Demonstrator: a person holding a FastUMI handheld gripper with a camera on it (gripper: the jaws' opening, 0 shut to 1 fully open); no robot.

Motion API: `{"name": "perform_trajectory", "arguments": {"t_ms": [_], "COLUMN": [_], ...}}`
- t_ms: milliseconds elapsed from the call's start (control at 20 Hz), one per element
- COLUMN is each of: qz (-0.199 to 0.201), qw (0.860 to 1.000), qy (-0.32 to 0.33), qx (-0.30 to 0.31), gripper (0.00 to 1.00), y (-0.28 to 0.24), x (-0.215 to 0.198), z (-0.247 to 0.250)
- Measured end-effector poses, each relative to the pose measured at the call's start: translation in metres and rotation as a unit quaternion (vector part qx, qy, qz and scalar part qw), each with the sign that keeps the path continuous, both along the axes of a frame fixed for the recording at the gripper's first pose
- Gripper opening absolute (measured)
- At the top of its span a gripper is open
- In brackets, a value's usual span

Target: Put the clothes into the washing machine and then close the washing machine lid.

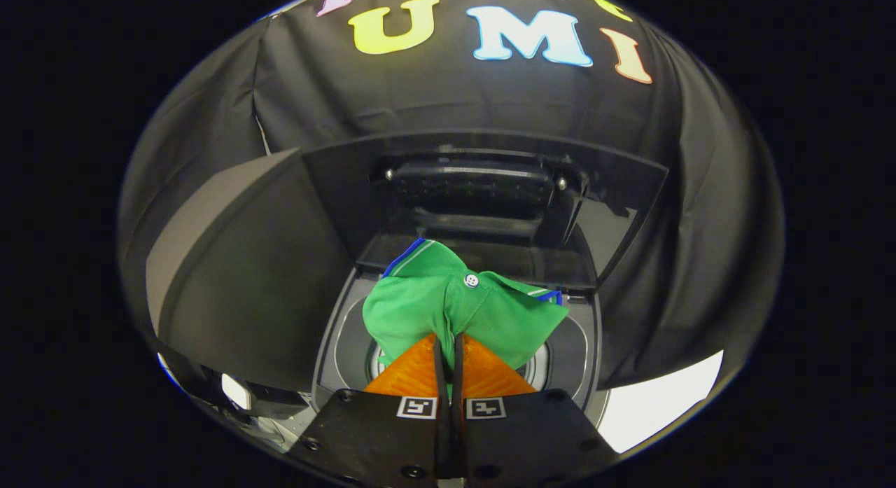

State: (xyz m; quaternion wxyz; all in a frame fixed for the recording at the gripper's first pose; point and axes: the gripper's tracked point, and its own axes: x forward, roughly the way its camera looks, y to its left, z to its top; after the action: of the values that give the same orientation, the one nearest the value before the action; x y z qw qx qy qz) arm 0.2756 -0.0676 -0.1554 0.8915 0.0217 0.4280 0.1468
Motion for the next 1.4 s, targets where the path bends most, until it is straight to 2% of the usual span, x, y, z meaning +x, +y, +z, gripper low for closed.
{"name": "perform_trajectory", "arguments": {"t_ms": [250, 600, 700, 850, 1200, 1400], "qz": [-0.008, -0.024, -0.018, -0.028, -0.027, -0.024], "qw": [0.999, 0.997, 0.995, 0.995, 0.997, 0.999], "qy": [0.040, 0.069, 0.100, 0.082, 0.069, 0.032], "qx": [-0.018, -0.029, -0.010, -0.047, -0.033, -0.029], "gripper": [0.02, 0.02, 0.40, 0.96, 0.97, 0.97], "y": [0.006, 0.004, 0.012, -0.002, 0.006, 0.007], "x": [0.010, 0.013, 0.009, 0.010, 0.008, 0.014], "z": [-0.050, -0.078, -0.083, -0.089, -0.070, -0.039]}}
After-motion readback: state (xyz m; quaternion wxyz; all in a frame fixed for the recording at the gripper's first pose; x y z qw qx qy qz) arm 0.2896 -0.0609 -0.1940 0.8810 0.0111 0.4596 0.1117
